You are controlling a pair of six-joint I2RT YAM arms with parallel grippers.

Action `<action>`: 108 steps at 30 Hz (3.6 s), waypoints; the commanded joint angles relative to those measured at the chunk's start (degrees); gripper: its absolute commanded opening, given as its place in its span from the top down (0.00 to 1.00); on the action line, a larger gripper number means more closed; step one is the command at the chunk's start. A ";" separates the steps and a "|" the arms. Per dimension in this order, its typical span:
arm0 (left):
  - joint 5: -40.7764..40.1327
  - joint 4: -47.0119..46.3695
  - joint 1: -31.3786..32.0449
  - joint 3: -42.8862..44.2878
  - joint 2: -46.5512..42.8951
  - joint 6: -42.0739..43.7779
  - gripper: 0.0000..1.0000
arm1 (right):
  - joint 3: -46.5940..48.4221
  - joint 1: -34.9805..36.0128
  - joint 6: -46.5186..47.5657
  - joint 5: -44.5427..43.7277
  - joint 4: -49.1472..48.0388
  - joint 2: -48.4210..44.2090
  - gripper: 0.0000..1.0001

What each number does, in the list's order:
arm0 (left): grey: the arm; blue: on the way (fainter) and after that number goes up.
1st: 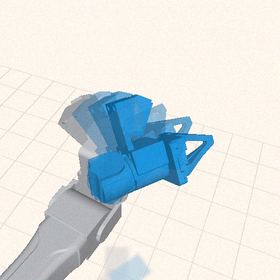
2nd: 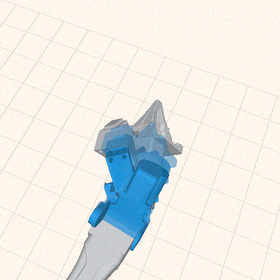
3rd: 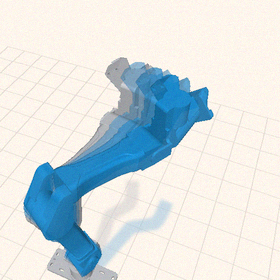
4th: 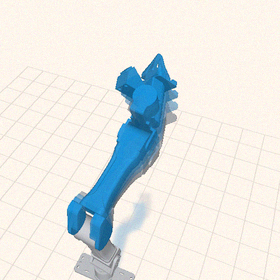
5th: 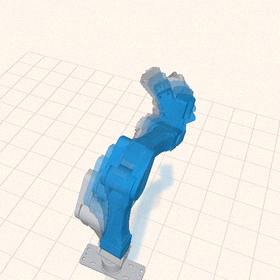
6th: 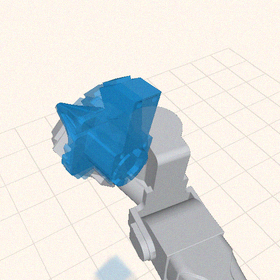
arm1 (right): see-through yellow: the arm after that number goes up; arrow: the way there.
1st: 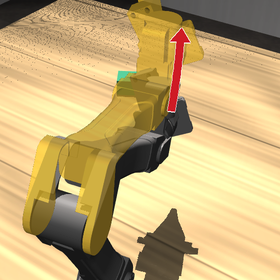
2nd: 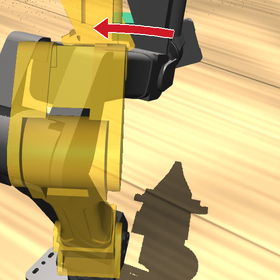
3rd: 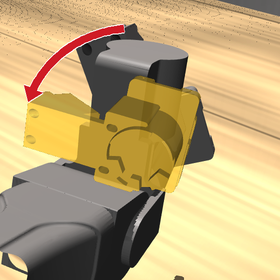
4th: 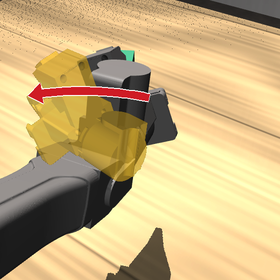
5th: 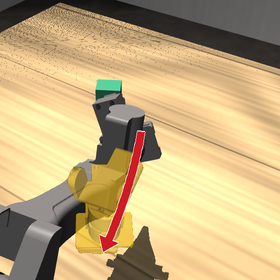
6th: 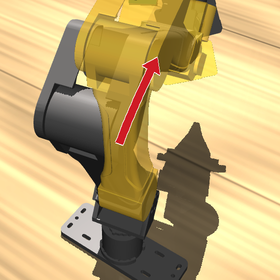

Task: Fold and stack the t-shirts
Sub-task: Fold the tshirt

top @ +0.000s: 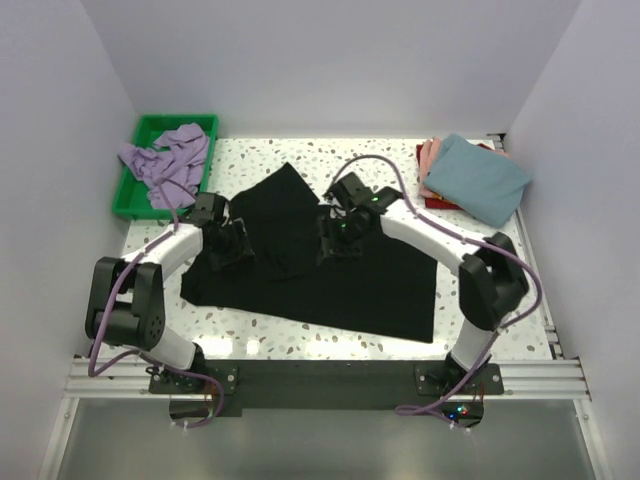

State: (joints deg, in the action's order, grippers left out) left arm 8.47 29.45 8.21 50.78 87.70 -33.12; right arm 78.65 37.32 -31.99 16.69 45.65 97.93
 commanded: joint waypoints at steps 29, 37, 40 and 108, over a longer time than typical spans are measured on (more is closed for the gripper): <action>-10.58 4.38 -1.44 -10.62 -9.31 0.87 0.27 | 22.87 12.78 -4.75 -3.76 -20.25 30.39 0.52; -11.28 5.09 -1.79 -10.44 -6.76 0.43 0.26 | 17.33 9.18 -4.84 -6.14 -20.51 26.35 0.52; -11.28 5.18 -1.88 -10.36 -6.40 0.52 0.25 | 16.45 7.77 -4.58 -5.88 -20.69 26.26 0.52; -0.73 7.71 5.06 -20.64 -18.88 -13.28 0.03 | -37.60 -7.96 -5.19 -15.46 -1.44 -11.80 0.56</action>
State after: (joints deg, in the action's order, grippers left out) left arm 11.75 28.45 12.75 32.21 69.60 -45.06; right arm 44.73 29.54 -36.18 0.80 40.27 85.21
